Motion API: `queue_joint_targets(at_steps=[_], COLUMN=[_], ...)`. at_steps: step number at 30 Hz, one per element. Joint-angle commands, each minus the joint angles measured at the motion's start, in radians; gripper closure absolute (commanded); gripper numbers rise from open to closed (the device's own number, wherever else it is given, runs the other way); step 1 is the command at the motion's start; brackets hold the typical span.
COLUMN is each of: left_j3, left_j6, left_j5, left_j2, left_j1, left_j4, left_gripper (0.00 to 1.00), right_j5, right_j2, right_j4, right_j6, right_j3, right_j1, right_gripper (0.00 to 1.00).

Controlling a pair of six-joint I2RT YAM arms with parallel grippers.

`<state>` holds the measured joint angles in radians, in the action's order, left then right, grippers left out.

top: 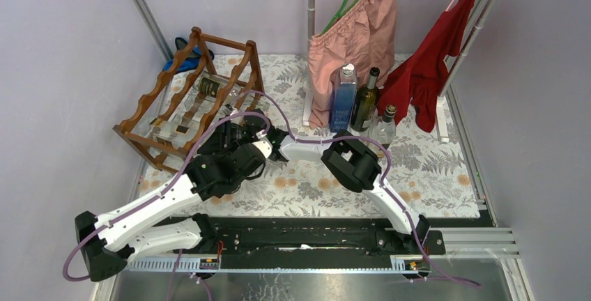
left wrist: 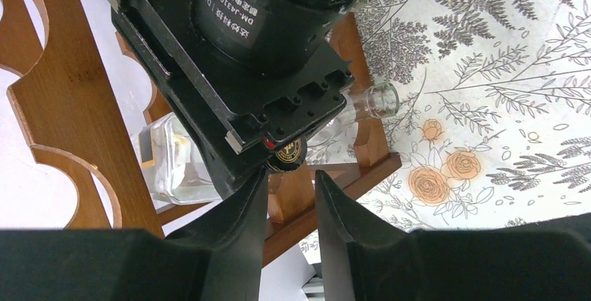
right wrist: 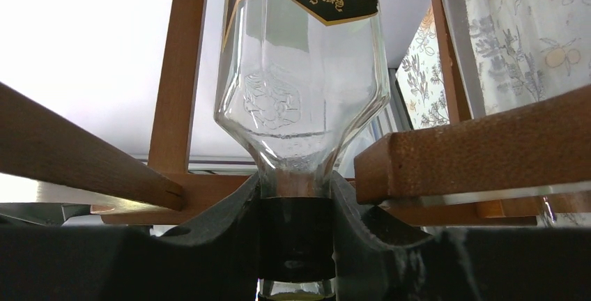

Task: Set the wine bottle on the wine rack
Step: Place the wine bottle in the wine rack.

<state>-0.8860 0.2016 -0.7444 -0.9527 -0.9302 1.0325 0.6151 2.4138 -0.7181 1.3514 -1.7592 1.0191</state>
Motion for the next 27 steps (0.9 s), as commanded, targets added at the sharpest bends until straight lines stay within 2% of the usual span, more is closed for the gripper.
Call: queue_joint_targets(at_steps=[1,5,12,19,23,27], left_j3=[0.022,-0.032,-0.117,-0.094,-0.078,-0.051], left_j6=[0.021,0.021,0.027,0.041,0.027,0.05], left_j5=[-0.101,-0.114,-0.049,-0.069,-0.122,-0.126], left_j2=[-0.01,-0.006,0.001,0.002,0.004,0.014], left_j1=[-0.002,-0.003,-0.009,-0.016,-0.016,-0.016], left_j4=[-0.118,-0.121,-0.111,-0.114,-0.113,-0.114], left_gripper=[0.64,0.67,0.67,0.64,0.6,0.47], right_j5=[-0.054,-0.051,-0.049,-0.045,-0.041,-0.038], right_j2=[0.006,0.001,0.009,0.01,0.011,0.011], right_j4=[-0.072,-0.079,-0.081,-0.086,-0.086,-0.088], right_j6=[0.004,0.008,0.012,0.018,0.017,0.02], right_j3=[-0.04,-0.031,-0.046,-0.045,-0.045,-0.043], right_j1=[-0.009,-0.01,-0.009,-0.008,-0.009,-0.007], right_gripper=[0.59,0.59,0.59,0.59,0.59,0.59])
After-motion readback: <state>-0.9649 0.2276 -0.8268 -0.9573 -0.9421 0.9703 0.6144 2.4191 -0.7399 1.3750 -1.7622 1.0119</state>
